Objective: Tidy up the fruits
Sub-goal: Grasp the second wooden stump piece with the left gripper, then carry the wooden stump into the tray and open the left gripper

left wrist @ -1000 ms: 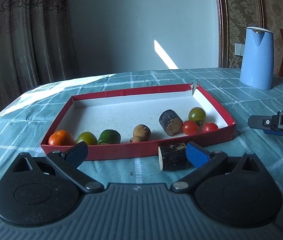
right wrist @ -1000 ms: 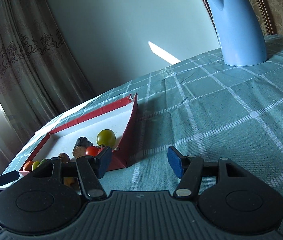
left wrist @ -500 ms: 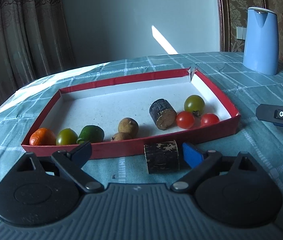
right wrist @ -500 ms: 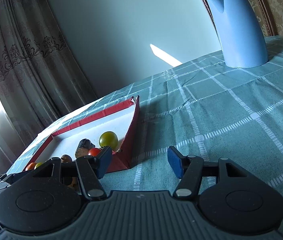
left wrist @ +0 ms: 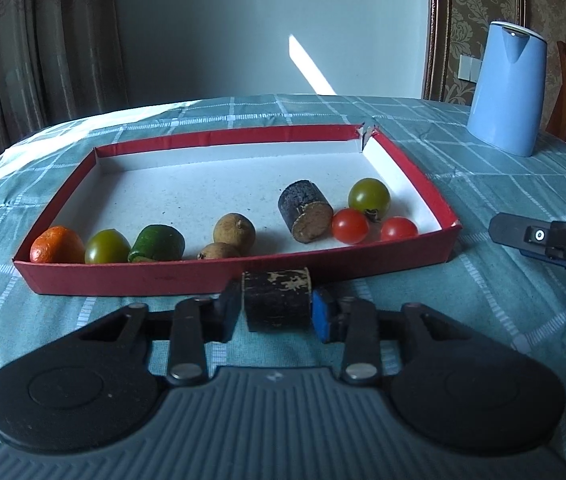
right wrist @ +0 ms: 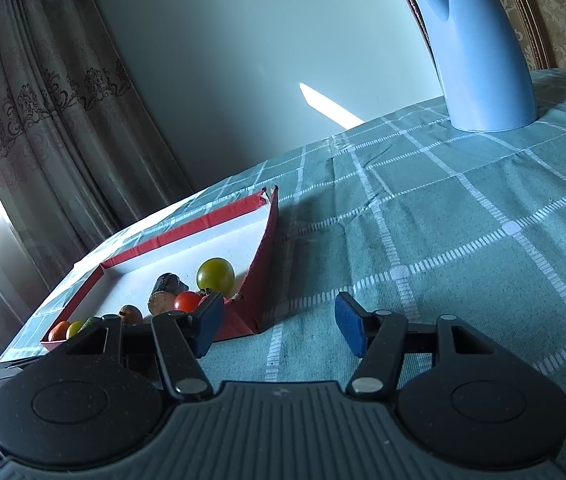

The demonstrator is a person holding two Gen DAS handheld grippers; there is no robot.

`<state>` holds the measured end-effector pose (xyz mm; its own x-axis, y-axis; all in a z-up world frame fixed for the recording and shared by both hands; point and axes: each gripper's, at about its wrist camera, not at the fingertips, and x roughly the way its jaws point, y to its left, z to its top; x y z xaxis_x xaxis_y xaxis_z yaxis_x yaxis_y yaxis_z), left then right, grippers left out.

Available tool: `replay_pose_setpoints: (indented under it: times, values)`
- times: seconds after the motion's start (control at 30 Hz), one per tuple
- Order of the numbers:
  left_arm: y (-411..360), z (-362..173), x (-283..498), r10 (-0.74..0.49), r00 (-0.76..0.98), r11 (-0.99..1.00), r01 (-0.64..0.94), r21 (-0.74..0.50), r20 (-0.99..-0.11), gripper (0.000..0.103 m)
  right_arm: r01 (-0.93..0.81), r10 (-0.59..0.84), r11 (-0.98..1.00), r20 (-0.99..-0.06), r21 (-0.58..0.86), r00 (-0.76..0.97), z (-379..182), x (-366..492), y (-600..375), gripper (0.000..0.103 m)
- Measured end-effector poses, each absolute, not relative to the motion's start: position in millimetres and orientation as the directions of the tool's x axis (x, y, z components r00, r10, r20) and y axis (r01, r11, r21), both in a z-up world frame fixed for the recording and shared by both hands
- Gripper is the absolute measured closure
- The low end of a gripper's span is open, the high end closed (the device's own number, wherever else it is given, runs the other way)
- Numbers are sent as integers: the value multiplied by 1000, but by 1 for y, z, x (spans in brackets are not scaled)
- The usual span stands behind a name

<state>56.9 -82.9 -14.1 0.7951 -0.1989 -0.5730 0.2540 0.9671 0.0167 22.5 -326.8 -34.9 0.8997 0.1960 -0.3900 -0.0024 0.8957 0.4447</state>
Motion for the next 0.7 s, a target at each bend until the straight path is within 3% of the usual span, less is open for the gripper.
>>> replay_pose_setpoints:
  times: [0.1, 0.47, 0.7]
  values:
    - [-84, -11, 51, -160, 826, 971, 231, 65, -541, 72, -3, 197, 896, -392, 444, 899, -35, 23, -327, 43]
    - [-57, 22, 51, -84, 892, 991, 121, 55, -445, 72, -2, 199, 897, -401, 443, 894, -36, 24, -326, 42]
    - [-40, 29, 87, -21, 894, 998, 48, 49, -448, 72, 1, 200, 898, -410, 440, 890, -36, 25, -326, 43]
